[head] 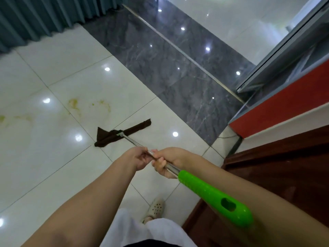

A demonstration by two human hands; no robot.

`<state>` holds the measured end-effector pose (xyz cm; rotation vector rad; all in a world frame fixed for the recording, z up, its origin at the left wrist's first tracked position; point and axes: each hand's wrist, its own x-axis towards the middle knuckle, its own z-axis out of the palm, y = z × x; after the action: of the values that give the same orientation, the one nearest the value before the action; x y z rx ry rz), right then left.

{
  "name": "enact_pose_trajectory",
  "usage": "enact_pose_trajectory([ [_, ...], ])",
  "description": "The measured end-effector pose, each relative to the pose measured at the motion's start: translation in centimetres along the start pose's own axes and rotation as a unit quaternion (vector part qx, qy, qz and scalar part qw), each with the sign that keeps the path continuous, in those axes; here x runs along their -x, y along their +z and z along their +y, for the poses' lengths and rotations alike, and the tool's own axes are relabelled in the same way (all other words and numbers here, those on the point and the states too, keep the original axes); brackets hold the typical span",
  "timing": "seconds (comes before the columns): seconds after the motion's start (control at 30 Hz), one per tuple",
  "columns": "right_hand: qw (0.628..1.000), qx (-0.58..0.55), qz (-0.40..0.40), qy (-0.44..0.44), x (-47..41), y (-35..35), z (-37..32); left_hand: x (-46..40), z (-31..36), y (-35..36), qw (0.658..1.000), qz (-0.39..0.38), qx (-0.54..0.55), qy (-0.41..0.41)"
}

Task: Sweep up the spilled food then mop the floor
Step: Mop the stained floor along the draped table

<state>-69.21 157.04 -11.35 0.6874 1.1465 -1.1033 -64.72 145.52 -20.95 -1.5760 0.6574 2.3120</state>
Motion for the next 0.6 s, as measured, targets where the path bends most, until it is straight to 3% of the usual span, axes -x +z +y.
enact_pose_trajectory([
  [0.6, 0.995, 0.101, 0.004, -0.001, -5.0, -1.4, -11.3, -5.5, 6.5, 5.3, 0.995, 0.021, 0.083, 0.042],
])
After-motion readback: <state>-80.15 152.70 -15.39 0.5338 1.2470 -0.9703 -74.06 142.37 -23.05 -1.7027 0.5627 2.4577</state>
